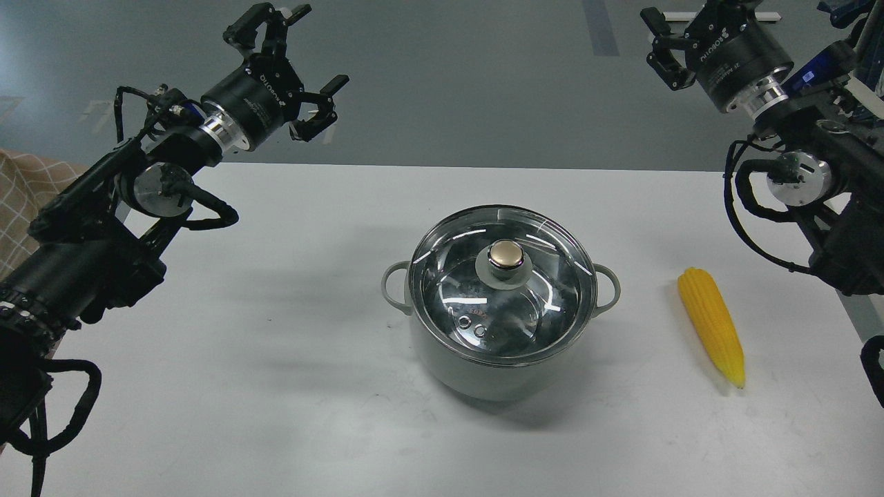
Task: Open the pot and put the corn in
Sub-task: 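Raise the left arm and swing the left gripper toward the pot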
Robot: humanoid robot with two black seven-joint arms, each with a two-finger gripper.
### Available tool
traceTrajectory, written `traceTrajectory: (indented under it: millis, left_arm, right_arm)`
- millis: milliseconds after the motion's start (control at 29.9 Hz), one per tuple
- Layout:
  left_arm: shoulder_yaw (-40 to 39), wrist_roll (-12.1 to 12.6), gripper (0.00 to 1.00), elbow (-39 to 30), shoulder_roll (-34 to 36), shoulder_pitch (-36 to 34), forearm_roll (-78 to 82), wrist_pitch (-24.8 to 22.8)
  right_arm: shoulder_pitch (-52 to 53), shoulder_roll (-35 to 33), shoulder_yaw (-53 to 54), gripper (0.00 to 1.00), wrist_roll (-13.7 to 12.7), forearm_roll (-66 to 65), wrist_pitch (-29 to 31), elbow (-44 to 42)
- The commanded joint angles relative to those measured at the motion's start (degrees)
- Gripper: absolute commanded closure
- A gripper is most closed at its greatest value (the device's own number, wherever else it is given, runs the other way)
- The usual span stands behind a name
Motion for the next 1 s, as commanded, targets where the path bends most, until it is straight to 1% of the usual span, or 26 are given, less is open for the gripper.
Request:
traceTrajectory:
  millis: [0,267,434,601,702,902,969]
  left_arm:
    - [0.07,0.02,0.02,0.01,-0.54,0.01,0.00,0.03]
    - [0.33,0.02,0.02,0.80,-0.37,-0.69,-0.09,-0.14]
    - [-0.90,-0.68,0.02,0.80,0.06,-0.25,-0.44,-0.63]
    - [-3.45,-0.86,0.02,1.24,0.60,-0.07,-1.15,-0.63]
    - [-4.42,-0.42,0.02,1.24,0.07,-0.07,-0.97,-0.23]
    - [-4.85,-1.38,0.02,1.41,-2.57,-0.07,-0.97,0.21]
    - [-4.94,-1.65,0.02,1.41,-2.83,-0.08,-1.06,1.43]
  right_arm:
    - [-0.57,-0.94,0.07,0.00,0.00,0.10,0.05,0.29]
    - [-0.84,-2.08,0.07,0.00,0.00,0.18,0.40,0.99]
    - [-0.75,-3.48,0.07,0.00,0.00,0.36,0.49,1.96]
    - [-1.63,-6.92,0.07,0.00,0.00,0.45,0.49,4.51]
    - [-3.21,-8.93,0.25,0.00,0.00,0.54,0.49,6.00]
    - [-4.79,-12.01,0.51,0.00,0.00,0.54,0.31,7.76]
    - [-5.41,-13.50,0.68,0.00,0.00,0.62,0.31,8.20]
